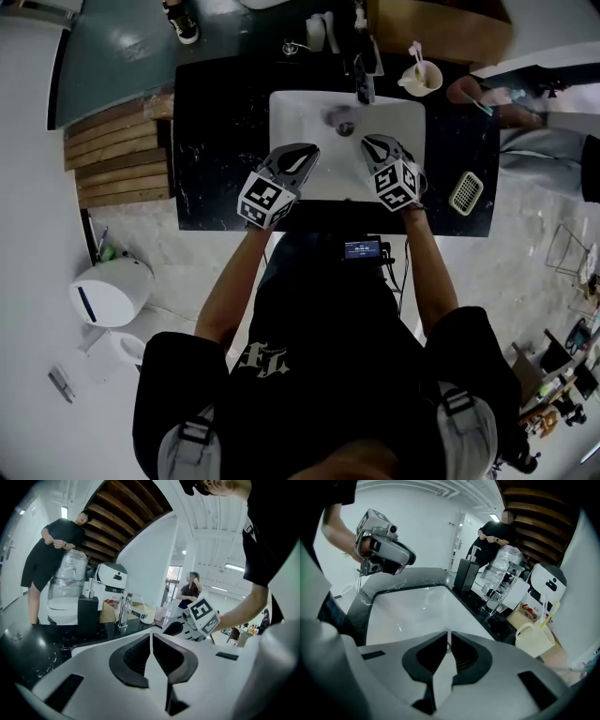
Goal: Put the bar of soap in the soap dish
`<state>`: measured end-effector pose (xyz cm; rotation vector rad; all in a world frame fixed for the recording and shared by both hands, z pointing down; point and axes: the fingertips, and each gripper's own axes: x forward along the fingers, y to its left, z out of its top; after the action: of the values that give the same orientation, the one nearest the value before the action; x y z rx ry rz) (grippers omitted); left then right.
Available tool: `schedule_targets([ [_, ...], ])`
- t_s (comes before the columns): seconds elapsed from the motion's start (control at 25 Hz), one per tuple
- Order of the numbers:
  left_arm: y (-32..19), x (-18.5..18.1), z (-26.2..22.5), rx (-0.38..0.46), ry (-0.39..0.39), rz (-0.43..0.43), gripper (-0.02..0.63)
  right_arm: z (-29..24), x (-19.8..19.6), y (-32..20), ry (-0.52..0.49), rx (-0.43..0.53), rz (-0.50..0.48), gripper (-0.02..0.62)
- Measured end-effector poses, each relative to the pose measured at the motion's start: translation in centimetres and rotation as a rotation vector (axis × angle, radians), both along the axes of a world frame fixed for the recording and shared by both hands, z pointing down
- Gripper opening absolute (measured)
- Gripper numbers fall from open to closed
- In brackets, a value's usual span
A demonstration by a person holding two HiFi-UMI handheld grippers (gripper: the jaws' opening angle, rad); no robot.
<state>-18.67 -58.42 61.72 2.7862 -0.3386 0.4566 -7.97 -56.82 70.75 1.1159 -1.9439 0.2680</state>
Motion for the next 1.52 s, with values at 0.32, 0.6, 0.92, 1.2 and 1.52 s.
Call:
schedule_targets([
  [0.32,-2.7,4.5,7.9,-0.095,-0.170,0.080,0.009,5.0,1.9,-3.2,0.001,-0.090,-0.043,0.046],
  [0.6,-4.8,7.3,14.4,-0.132,-0.293,0.095,0.037,9.4,3.0,-5.2,-0.029,-0.147,-0.092,0.074],
  [0.92,-6.8,8.2,20.7,-0.142,-0.421,0.068,0.137,13.3,3.9,-6.8,-0.068,-0.196,-0.122,0.126],
  [1.2,-7.4,8.5,24.8,-0.128,-0.540,0.087,0.201,16.1,3.9,-7.9,-0.041,-0.215,-0.195,0.165],
  [1.52,-7.6,10.0,26.8,-0.055,-0.639,0.149,0.218,18.3,3.7,-8.3,-0.030,-0.221,-0.235,0.184],
])
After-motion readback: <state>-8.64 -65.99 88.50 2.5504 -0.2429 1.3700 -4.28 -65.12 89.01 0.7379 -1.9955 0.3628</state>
